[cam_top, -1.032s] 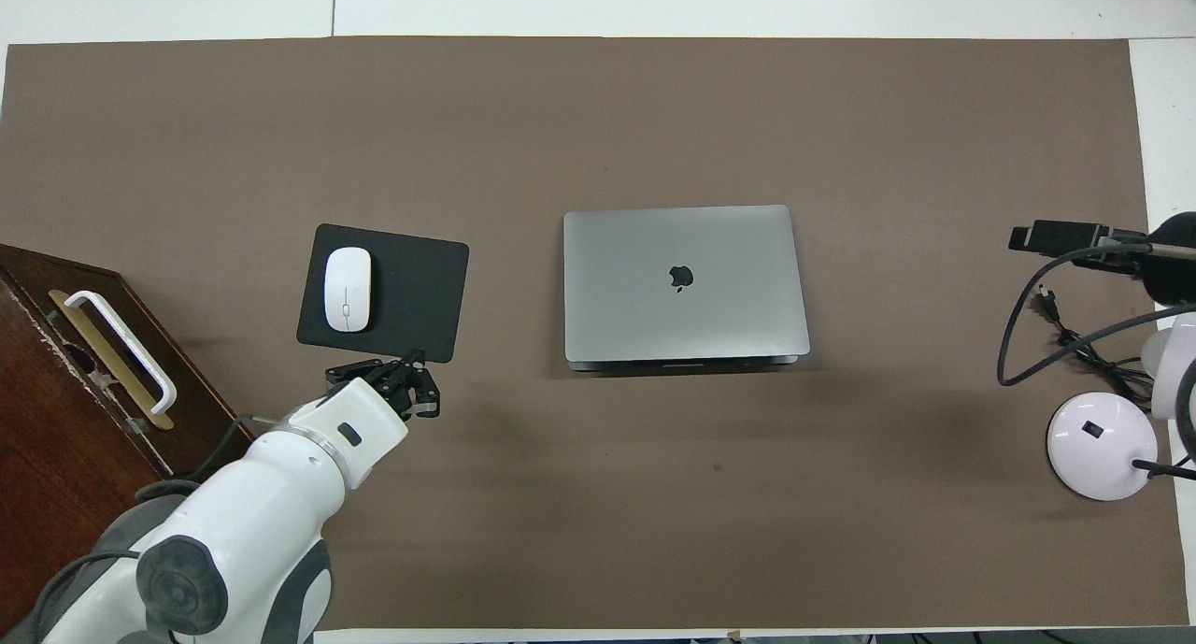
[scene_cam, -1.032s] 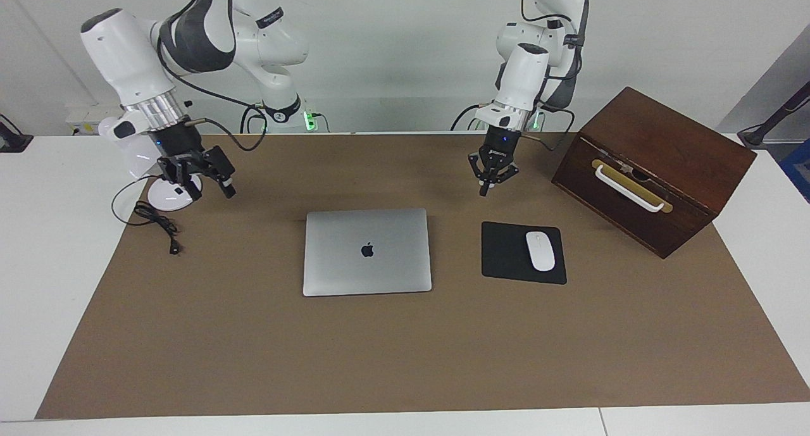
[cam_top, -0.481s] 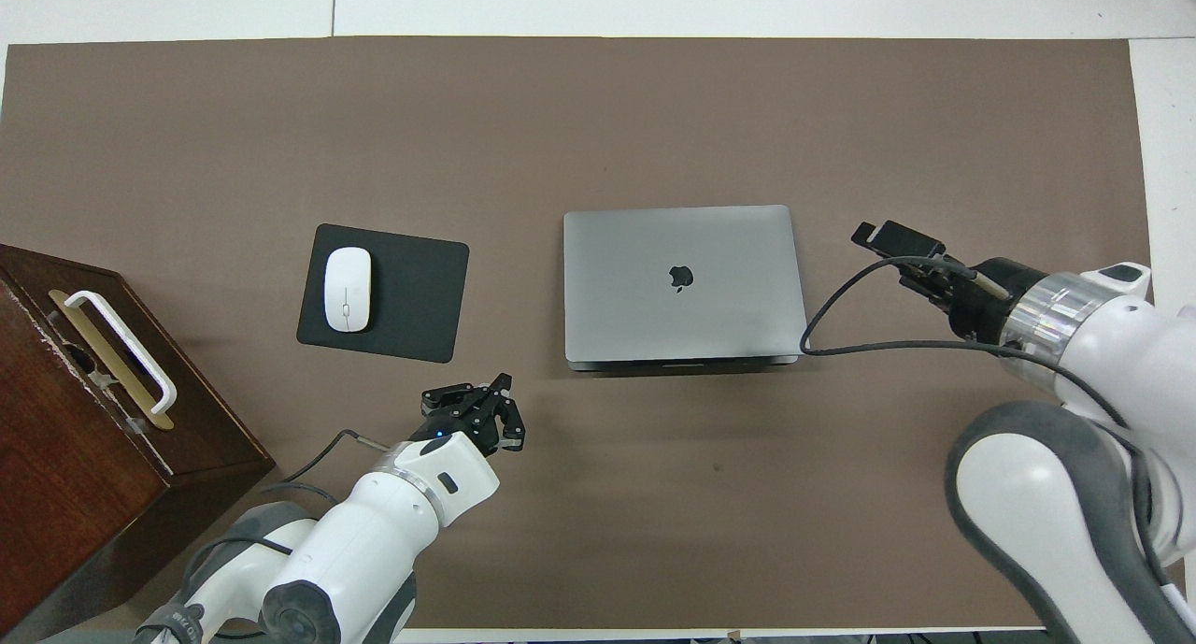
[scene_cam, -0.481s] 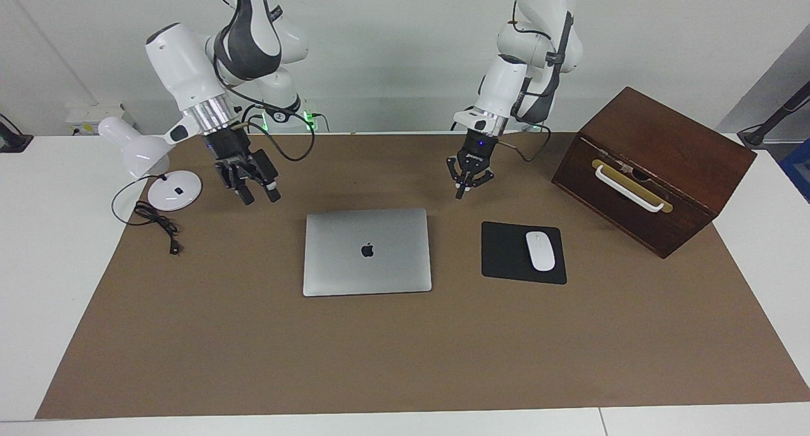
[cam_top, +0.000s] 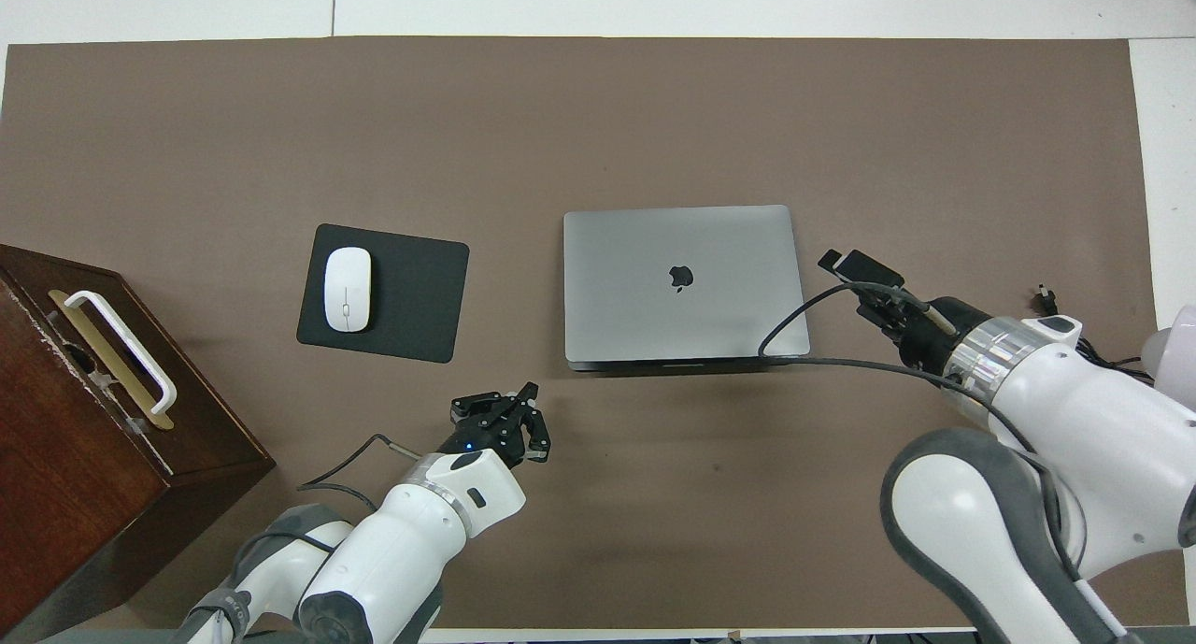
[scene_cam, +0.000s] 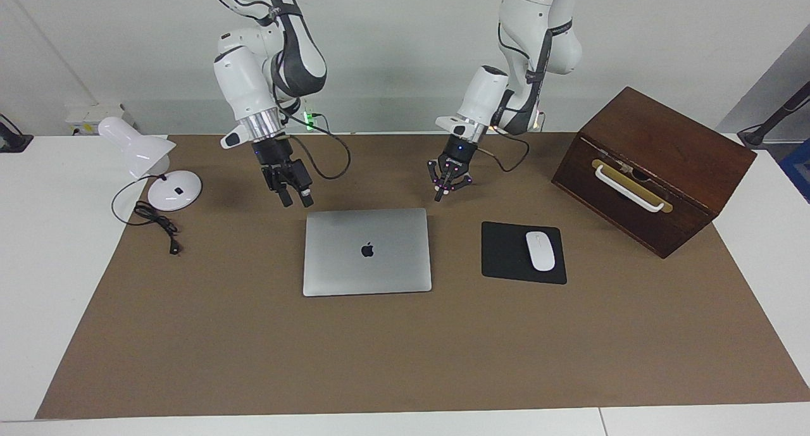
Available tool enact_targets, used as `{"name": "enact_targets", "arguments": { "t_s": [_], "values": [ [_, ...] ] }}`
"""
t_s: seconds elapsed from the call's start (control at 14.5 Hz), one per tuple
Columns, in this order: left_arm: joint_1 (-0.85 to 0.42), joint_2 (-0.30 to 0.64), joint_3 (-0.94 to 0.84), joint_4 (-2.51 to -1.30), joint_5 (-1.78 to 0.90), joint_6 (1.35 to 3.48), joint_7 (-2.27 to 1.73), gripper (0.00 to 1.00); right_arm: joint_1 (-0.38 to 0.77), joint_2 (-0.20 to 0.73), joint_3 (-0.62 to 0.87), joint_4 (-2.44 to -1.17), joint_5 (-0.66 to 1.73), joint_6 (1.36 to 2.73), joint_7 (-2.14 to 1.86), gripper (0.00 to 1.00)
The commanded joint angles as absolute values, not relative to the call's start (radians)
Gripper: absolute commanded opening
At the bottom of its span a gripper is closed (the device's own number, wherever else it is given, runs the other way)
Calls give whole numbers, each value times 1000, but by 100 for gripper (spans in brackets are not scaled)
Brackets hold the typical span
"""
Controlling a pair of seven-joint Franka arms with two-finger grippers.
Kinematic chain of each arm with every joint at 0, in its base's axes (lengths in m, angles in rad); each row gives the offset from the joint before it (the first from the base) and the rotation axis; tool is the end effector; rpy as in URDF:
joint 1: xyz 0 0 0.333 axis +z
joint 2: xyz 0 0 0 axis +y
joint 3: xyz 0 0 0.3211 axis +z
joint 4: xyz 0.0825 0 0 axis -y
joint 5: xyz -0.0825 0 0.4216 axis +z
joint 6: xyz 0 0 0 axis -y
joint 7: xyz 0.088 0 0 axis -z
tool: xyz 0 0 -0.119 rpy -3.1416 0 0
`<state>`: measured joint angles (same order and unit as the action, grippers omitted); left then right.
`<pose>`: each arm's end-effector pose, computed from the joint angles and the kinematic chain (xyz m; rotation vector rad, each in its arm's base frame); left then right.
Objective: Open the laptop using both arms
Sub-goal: 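Move the left gripper and the right gripper toward the laptop's near edge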
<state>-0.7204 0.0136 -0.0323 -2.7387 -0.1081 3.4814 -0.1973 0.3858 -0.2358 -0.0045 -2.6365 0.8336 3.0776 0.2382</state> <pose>0.3502 -0.3099 0.2638 2.5996 -0.5807 0.9004 0.4624 0.1214 0.3536 -2.4223 0.8467 -0.6568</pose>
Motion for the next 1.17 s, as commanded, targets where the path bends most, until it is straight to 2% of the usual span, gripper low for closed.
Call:
{"name": "enact_targets", "arguments": {
  "t_s": [0.0, 0.34, 0.48, 0.69, 1.1],
  "values": [
    [-762, 95, -18, -2662, -133, 3504, -193, 0, 448, -229, -5, -2677, 919, 3163, 204, 100],
    [-764, 167, -18, -2603, -127, 3504, -181, 0, 571, -109, -5, -2663, 1038, 3332, 206, 100],
    [-764, 186, -18, -2586, -126, 3504, -179, 0, 574, -107, -5, -2658, 1084, 3335, 209, 100],
    [-764, 215, -17, -2563, -124, 3504, -179, 0, 624, -97, -3, -2616, 1277, 3332, 209, 100],
    [-758, 264, -18, -2516, -110, 3504, -179, 0, 626, -80, -3, -2567, 1405, 3323, 210, 100]
  ]
}}
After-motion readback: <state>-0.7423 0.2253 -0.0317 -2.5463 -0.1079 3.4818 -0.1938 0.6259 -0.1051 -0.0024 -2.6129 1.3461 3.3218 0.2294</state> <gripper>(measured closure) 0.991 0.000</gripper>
